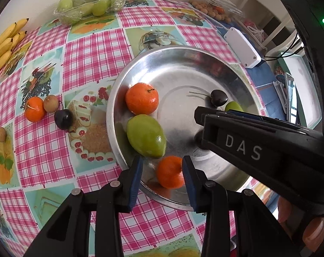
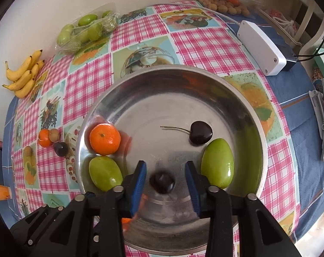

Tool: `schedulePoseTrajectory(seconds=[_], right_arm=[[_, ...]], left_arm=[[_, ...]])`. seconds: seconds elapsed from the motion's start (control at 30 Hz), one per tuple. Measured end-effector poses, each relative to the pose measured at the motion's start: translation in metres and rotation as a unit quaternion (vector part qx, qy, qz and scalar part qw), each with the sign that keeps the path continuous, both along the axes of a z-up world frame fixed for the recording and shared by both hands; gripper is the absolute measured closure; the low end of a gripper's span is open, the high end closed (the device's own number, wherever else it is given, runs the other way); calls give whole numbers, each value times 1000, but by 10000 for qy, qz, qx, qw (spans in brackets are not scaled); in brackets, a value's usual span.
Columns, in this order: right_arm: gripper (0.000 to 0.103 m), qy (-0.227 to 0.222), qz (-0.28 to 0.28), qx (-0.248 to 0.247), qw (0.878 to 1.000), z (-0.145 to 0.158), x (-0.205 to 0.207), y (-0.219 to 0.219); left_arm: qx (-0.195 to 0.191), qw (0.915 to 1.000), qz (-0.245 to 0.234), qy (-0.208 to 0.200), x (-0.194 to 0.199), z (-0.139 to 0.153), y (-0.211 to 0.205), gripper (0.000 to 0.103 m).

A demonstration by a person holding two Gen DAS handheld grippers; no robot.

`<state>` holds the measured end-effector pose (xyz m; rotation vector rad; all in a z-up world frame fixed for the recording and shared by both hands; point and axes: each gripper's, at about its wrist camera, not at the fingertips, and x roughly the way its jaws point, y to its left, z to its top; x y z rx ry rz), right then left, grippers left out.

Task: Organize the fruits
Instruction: 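Open the left tool to drop the tangerine while the right tool releases the plum into the bowl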

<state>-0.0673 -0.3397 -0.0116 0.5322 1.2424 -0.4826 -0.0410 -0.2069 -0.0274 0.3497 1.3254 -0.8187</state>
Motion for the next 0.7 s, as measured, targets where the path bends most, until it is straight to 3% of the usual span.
schedulePoseTrajectory(seconds=[0.17, 0.37, 0.6, 0.7], right_arm=[[50, -227, -69, -77, 9997, 14, -2, -2], [47, -409, -189, -143, 9989, 25, -5, -6], [47, -422, -261, -142, 9987, 25, -7, -7], [47, -401, -212, -150, 9989, 25, -6, -4]], left_arm=[[-150, 9999, -5, -54, 0, 12, 3, 57], [-318, 9992, 231, -71, 12, 24, 14, 57], [-436, 9938, 1018, -63, 43, 30, 43, 57], [-445, 9861, 1592, -181, 65, 33, 66, 57]])
